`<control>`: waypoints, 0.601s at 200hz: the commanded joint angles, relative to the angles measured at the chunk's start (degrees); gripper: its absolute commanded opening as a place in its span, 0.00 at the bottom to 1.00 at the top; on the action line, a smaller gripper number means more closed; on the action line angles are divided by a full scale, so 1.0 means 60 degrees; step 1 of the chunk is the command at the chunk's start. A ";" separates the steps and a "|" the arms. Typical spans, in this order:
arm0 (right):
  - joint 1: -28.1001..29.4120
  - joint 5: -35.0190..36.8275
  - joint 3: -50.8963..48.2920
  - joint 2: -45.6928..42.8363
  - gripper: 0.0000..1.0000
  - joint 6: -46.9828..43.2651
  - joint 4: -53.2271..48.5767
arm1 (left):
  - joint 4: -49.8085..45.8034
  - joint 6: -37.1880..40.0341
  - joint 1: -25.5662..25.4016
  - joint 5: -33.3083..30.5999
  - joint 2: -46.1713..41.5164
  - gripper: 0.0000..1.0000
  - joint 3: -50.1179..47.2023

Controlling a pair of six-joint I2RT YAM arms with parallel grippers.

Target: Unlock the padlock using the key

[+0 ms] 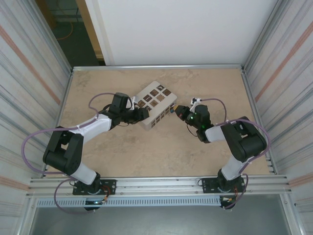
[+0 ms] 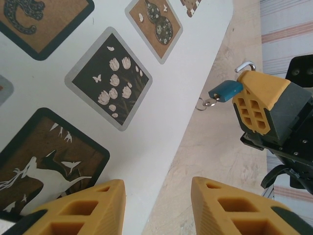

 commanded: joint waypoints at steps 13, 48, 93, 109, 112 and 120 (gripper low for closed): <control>-0.0133 0.0227 -0.0145 -0.0941 0.00 -0.0738 -0.0944 | -0.1296 -0.0026 -0.0042 -0.0221 -0.0114 0.42 -0.0075; -0.0294 0.0183 -0.0281 -0.1508 0.00 -0.0979 -0.1442 | -0.1374 0.0084 -0.0043 -0.0234 -0.0343 0.42 0.0123; -0.0311 0.0297 -0.0252 -0.2654 0.00 -0.1717 -0.3022 | -0.1406 0.0292 -0.0042 -0.0345 -0.1007 0.46 0.0312; -0.0309 0.0358 -0.0149 -0.3083 0.00 -0.1982 -0.3646 | -0.1426 0.0376 -0.0042 -0.0466 -0.1328 0.47 0.0277; -0.0299 0.0371 -0.0120 -0.3161 0.00 -0.2030 -0.3785 | -0.1426 0.0390 -0.0042 -0.0480 -0.1388 0.47 0.0263; -0.0282 0.0388 -0.0070 -0.3384 0.00 -0.2167 -0.4096 | -0.1407 0.0423 -0.0042 -0.0527 -0.1554 0.47 0.0219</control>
